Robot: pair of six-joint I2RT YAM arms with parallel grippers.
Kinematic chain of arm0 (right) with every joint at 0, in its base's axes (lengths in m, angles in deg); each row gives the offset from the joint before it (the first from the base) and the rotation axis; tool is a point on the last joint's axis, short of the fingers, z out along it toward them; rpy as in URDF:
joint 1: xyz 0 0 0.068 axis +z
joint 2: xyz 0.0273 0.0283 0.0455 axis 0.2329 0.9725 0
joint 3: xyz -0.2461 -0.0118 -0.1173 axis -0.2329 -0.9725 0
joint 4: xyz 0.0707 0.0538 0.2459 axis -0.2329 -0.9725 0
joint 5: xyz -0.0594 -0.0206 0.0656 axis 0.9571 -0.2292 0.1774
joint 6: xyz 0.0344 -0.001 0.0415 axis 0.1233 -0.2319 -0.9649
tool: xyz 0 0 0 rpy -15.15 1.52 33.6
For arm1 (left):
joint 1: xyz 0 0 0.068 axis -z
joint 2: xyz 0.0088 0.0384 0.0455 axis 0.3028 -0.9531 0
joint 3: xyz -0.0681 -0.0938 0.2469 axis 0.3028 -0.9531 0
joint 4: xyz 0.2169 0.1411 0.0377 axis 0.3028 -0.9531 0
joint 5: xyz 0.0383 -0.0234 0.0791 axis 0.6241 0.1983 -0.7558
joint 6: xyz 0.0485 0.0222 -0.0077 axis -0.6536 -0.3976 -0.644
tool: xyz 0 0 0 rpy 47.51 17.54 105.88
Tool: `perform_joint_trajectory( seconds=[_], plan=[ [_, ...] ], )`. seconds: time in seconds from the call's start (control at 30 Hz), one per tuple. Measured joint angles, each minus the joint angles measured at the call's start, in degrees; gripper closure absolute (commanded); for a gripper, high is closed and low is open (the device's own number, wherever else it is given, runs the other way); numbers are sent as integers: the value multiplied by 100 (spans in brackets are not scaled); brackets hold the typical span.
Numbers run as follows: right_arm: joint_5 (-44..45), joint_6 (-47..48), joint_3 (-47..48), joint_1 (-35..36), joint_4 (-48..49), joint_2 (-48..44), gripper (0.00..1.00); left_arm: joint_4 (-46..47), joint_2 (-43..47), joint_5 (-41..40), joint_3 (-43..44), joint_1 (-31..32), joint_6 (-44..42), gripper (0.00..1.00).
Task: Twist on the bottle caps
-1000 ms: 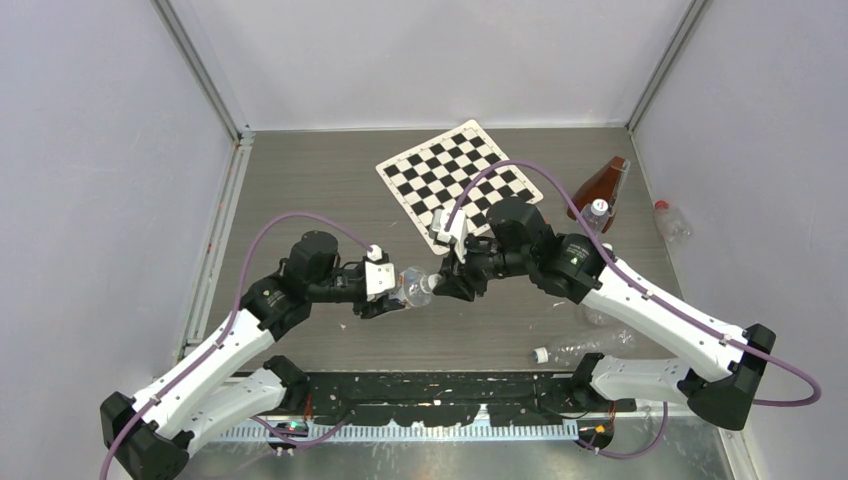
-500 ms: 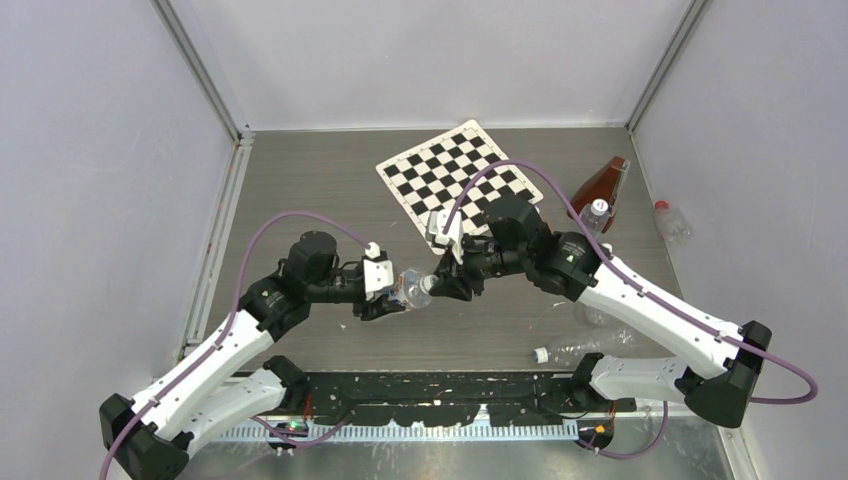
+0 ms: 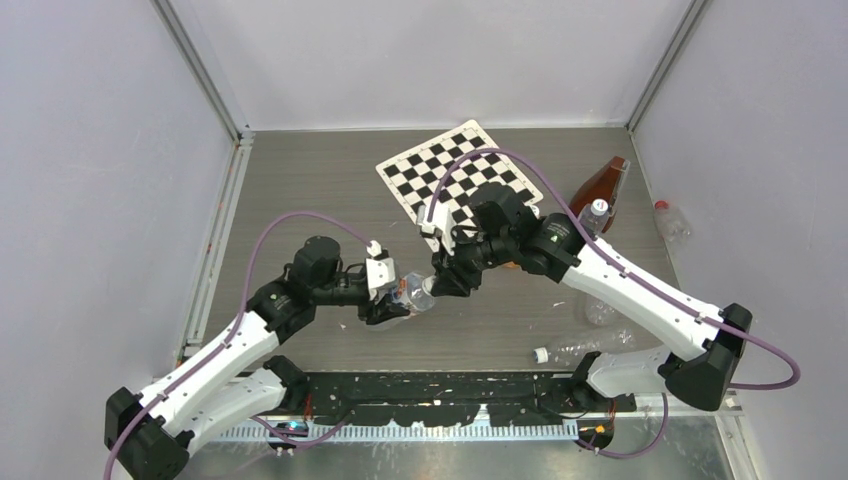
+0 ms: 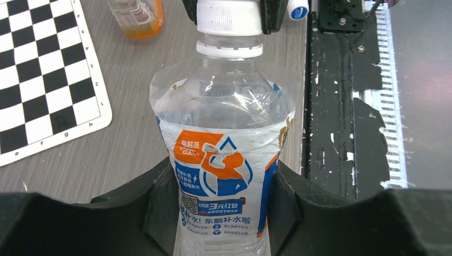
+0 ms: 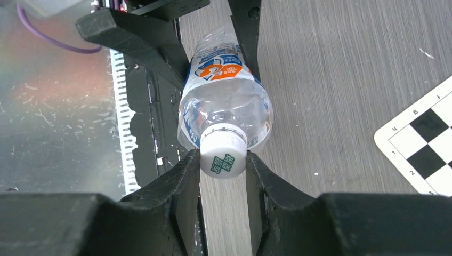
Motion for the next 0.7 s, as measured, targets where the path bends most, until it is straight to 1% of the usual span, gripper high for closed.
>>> perform_joint_trajectory(
  seconds=[0.13, 0.23, 0.4, 0.7],
  plan=[
    [229, -396, 98, -11, -101, 92, 84, 240, -13, -234, -103, 79, 42, 87],
    [466, -883, 114, -20, -131, 92, 84, 629, -9, -527, -275, 227, 72, 87],
    [802, -1915, 120, -79, -136, 122, 83, 1141, -7, -1047, -498, 466, 155, 87],
    [1189, -3856, 297, -291, -286, 361, 79, 1657, -20, -2072, -719, 846, 111, 87]
  ],
)
